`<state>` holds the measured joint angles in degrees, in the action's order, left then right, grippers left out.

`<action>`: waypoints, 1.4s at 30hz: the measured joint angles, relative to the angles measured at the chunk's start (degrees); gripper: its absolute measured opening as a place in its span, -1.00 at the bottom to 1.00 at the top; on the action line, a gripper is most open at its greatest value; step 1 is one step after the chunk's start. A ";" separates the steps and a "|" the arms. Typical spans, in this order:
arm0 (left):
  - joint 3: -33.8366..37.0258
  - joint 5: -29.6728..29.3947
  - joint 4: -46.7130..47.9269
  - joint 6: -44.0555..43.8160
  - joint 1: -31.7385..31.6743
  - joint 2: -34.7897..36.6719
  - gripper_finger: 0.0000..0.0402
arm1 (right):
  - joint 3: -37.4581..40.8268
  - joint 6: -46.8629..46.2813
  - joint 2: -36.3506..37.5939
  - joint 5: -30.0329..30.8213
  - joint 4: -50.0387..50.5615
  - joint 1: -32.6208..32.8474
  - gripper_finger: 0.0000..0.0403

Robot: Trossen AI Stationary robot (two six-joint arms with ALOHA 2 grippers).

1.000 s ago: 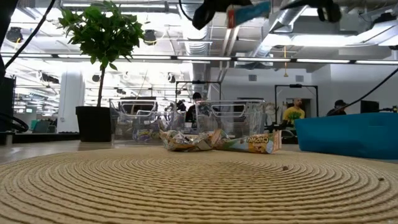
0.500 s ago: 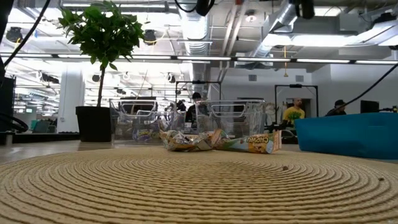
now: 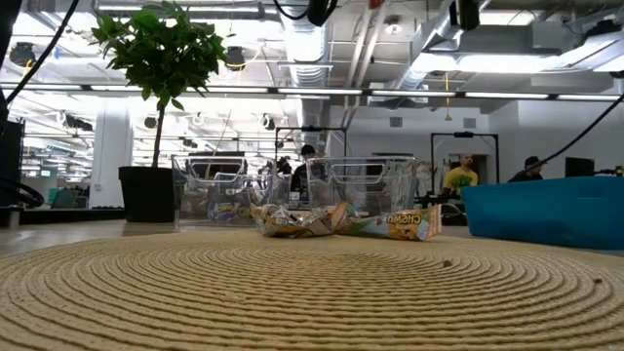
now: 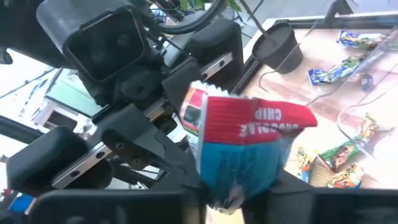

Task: Pick and place Granola Bars by type
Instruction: Put the red granola bar into the blue transparent bin, then put the yellow granola bar into the right transparent bin

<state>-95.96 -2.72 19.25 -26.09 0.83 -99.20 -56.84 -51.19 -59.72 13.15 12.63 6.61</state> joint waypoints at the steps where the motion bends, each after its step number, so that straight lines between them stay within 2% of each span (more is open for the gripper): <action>1: -0.01 0.03 0.14 -0.01 -0.05 0.00 -0.84 | 0.00 0.28 0.04 0.02 0.02 0.00 -0.84; 5: -0.01 0.18 0.31 -0.34 -0.32 -0.02 -0.74 | -0.09 0.65 0.39 -0.91 1.23 -0.07 -0.88; 10: 0.06 2.32 4.04 -1.98 -2.35 -0.02 -0.43 | -0.02 -0.80 0.82 -2.92 10.37 0.00 -0.76; 15: 0.06 7.25 8.08 -1.72 -4.69 0.00 -0.10 | -0.04 -2.38 2.33 -8.56 24.30 0.03 -0.85; 19: 0.06 12.28 8.04 -0.34 -5.08 0.00 0.03 | -0.07 -4.44 3.72 -11.54 39.87 0.00 -0.90; 22: 0.06 13.07 8.05 0.11 -4.90 0.00 0.06 | -0.05 -6.60 3.83 -11.56 50.79 0.00 -0.85; 25: 0.06 13.09 8.43 0.11 -4.84 0.00 0.05 | -0.04 -7.29 3.19 -10.02 56.21 0.00 -0.76; 31: 0.06 13.07 8.55 0.11 -4.86 0.00 -0.01 | -0.07 -6.86 2.26 -5.90 60.05 -0.02 -0.71; 35: 0.06 13.09 9.51 0.09 -4.84 0.00 -0.04 | -0.04 -4.05 1.77 -5.68 61.45 -0.02 -0.65; 42: 0.04 13.09 11.96 0.09 -4.84 0.00 -0.06 | -0.05 -2.70 1.35 -4.07 61.97 -0.02 -0.25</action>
<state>-95.92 10.37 31.21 -26.00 -4.01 -99.20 -56.89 -53.89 -58.38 9.08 74.60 6.59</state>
